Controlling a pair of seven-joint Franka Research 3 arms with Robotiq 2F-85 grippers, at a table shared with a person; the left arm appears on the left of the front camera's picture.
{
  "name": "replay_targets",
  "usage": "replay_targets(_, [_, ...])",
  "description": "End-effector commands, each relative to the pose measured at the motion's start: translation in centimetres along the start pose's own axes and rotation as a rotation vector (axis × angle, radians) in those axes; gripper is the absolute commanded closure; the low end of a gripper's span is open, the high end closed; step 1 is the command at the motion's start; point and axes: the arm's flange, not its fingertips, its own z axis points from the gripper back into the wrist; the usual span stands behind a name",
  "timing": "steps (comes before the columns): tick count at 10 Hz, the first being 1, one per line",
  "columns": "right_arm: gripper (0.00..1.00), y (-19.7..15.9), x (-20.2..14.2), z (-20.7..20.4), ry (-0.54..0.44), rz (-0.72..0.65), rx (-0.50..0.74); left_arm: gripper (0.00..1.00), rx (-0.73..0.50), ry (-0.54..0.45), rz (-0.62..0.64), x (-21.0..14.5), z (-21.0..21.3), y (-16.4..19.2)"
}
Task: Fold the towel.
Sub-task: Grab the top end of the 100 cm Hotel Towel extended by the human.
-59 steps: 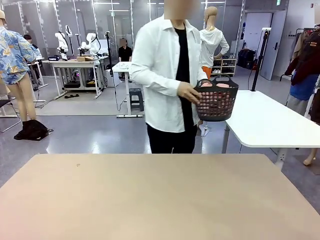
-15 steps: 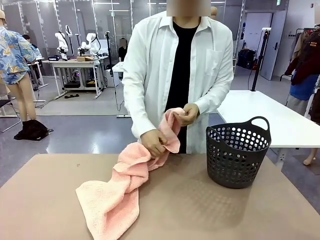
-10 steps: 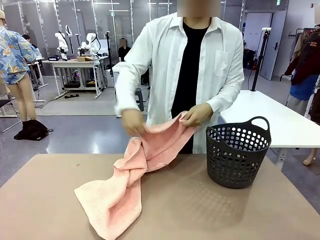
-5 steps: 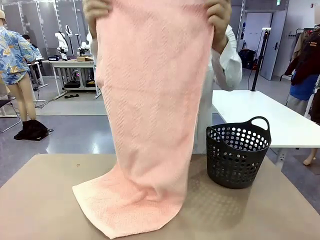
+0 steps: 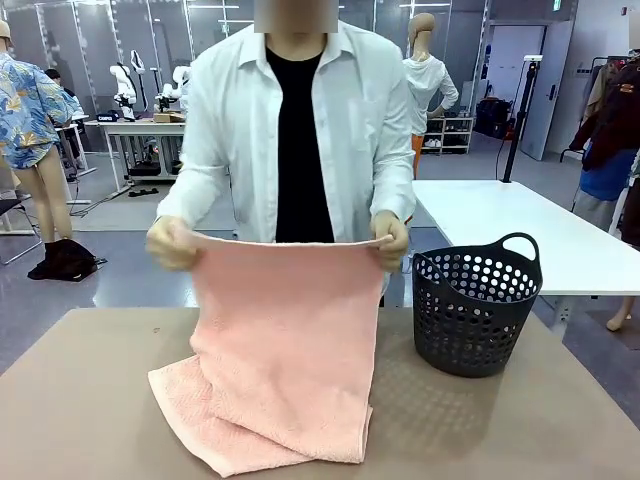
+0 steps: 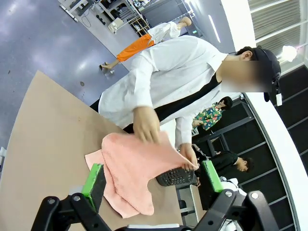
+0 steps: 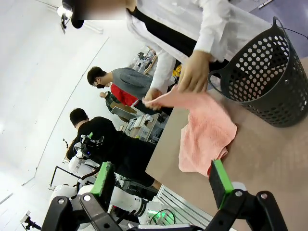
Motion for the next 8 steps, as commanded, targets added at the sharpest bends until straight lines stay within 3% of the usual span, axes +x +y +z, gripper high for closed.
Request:
replay_targets(1, [0.0,0.02,0.27,0.09,-0.006,0.021,0.005,0.0,-0.011,0.001,-0.009,0.14,-0.21,-0.07])
replay_targets(8, [0.0,0.02,0.27,0.09,-0.006,0.021,0.005,0.0,-0.011,0.001,-0.009,0.14,-0.21,-0.07])
